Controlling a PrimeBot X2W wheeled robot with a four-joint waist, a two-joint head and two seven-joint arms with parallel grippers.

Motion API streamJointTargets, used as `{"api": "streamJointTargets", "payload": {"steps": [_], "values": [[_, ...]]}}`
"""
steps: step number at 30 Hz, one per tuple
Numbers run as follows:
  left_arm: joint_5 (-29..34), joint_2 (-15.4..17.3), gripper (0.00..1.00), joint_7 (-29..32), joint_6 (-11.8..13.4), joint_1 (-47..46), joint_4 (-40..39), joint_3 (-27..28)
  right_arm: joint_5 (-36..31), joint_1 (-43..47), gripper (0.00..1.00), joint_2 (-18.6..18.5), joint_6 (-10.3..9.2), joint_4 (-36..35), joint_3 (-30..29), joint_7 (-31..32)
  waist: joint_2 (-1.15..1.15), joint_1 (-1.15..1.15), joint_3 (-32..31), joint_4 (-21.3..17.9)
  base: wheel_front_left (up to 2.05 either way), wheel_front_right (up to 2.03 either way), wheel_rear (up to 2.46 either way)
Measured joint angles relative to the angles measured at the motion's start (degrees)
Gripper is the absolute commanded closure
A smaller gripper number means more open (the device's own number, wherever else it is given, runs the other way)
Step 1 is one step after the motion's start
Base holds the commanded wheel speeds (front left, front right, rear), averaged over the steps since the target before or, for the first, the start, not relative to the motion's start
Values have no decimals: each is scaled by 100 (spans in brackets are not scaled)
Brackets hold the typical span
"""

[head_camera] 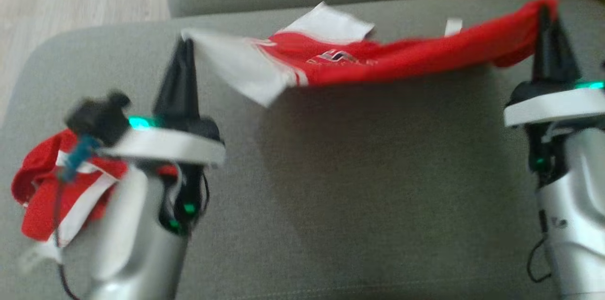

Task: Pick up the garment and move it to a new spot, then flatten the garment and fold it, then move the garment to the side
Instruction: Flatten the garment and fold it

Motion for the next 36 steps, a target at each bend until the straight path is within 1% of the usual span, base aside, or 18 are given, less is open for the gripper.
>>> {"api": "streamJointTargets", "payload": {"steps": [1, 6, 10, 12, 15, 16, 18, 20, 22, 25, 27, 29, 32, 34, 36], "values": [[-149, 3, 100, 79, -27, -263, -268, 124, 260, 38, 100, -112, 0, -526, 100, -4, 0, 0, -139, -35, 0, 0, 0], [-505, -4, 100, 365, -31, -920, -1162, 388, 514, 43, 100, -270, 0, -1726, 227, -64, 0, 0, -452, -129, 0, 0, 0], [-727, -16, 100, 556, 124, -1238, -1984, 499, 548, 41, 100, -265, 0, -2530, 242, -14, 0, 0, -590, -212, 0, 0, 0], [-844, -34, 100, 659, 234, -1326, -2390, 533, 545, 41, 100, -245, 0, -2905, 212, 175, 0, 0, -639, -238, 0, 0, 0], [-968, -47, 100, 855, 420, -1477, -2815, 608, 480, 44, 100, -20, 0, -3362, -47, 580, 0, 0, -668, -246, 0, 0, 0], [-975, -42, 100, 949, 443, -1534, -2889, 608, 457, 46, 100, 88, 0, -3474, -175, 728, 0, 0, -662, -242, 0, 0, 0], [-931, 5, 100, 1122, 476, -1662, -2878, 600, 416, 46, 100, 265, 0, -3613, -394, 1050, 0, 0, -635, -232, 0, 0, 0], [-862, 120, 100, 1272, 511, -1825, -2708, 601, 311, 44, 100, 353, 0, -3630, -571, 1365, 0, 0, -579, -227, 0, 0, 0], [-854, 227, 100, 1460, 512, -2021, -2303, 611, 84, 13, 100, 398, 0, -3527, -681, 1622, 0, 0, -496, -225, 0, 0, 0], [-868, 355, 100, 1744, 501, -2365, -1482, 627, -42, -272, 100, 457, 0, -2952, -798, 1903, 0, 0, -315, -231, 0, 0, 0], [-827, 509, 100, 1856, 379, -2724, -954, 588, -121, -720, 100, 465, 0, -2454, -876, 1979, 0, 0, -128, -230, 0, 0, 0], [-731, 624, 100, 1873, 300, -3247, -392, 564, -233, -1363, 100, 391, 0, -1841, -878, 1989, 0, 0, 105, -223, 0, 0, 0], [-595, 660, 100, 1762, 202, -4137, 376, 566, -307, -2444, 100, 114, 0, -881, -767, 1768, 0, 0, 494, -187, 0, 0, 0], [-514, 666, 100, 1566, 147, -4705, 808, 577, -324, -3181, 100, -78, 0, -247, -737, 1449, 0, 0, 762, -145, 0, 0, 0], [-409, 664, 100, 1325, 58, -5183, 1171, 571, -386, -3832, 100, -307, 0, 270, -545, 1039, 0, 1, 1013, -85, 0, 0, 0]]}}
